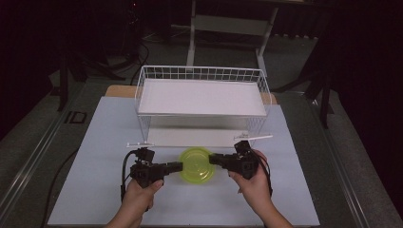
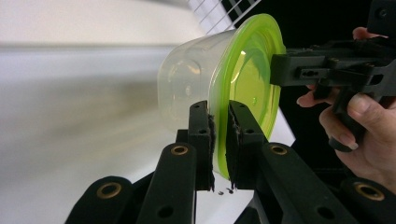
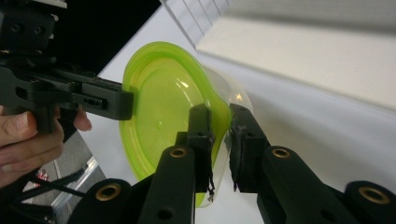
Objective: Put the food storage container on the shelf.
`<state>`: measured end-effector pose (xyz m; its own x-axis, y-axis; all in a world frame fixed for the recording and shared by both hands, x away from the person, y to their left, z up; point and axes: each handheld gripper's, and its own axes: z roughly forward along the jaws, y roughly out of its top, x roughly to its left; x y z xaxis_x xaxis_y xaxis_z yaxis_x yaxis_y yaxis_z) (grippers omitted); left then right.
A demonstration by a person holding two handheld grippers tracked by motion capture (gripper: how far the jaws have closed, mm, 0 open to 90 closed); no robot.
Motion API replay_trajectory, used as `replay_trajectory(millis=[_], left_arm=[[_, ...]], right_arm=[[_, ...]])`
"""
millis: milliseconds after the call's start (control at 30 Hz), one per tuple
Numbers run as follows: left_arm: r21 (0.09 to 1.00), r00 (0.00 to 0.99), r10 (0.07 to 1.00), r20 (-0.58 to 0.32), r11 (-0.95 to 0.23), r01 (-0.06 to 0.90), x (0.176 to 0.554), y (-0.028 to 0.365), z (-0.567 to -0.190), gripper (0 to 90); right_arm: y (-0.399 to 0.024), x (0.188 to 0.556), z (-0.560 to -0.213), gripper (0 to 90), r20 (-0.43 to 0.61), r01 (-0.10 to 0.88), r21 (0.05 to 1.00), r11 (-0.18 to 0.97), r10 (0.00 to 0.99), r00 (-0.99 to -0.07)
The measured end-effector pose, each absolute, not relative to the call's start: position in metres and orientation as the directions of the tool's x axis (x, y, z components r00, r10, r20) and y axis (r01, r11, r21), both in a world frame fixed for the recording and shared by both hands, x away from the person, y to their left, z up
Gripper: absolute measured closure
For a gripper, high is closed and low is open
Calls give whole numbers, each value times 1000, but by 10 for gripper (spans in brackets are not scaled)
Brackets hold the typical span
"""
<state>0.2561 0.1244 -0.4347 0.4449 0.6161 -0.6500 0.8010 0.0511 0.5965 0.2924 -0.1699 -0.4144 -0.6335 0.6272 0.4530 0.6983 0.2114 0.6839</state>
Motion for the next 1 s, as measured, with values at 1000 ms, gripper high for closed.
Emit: replay_trajectory(millis=[1000], left_arm=[[677, 477, 649, -592, 80, 731, 330, 119, -329, 818]], right_arm=[[-166, 353, -304, 799, 327, 587, 790, 179, 687, -649]])
